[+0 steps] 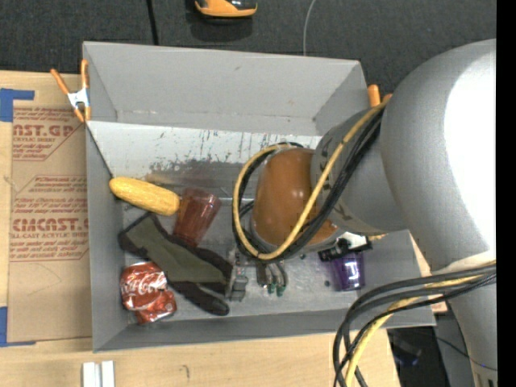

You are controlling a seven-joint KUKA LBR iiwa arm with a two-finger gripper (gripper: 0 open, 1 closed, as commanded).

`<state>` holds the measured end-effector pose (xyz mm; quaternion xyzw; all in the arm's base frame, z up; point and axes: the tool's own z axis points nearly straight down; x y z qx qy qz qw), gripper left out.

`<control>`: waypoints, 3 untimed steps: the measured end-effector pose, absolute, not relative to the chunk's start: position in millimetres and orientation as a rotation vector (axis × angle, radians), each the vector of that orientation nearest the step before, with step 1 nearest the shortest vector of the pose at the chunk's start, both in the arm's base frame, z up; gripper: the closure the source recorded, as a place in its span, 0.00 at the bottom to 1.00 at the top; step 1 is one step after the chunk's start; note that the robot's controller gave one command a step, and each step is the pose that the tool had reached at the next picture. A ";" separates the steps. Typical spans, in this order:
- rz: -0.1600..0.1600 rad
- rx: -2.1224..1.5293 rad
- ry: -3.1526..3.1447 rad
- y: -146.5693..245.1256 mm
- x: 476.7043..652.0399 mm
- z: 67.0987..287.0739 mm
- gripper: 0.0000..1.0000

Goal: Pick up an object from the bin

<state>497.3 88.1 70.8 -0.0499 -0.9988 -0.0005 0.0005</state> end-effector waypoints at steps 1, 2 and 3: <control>-0.001 -0.200 -3.136 63.3 504.6 179.5 1.00; -0.001 -0.200 -3.136 63.3 504.6 179.5 1.00; -0.001 -0.246 -3.135 41.8 523.5 300.5 1.00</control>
Offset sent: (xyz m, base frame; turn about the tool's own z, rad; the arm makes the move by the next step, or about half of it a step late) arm 0.0000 0.0000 0.0000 0.0000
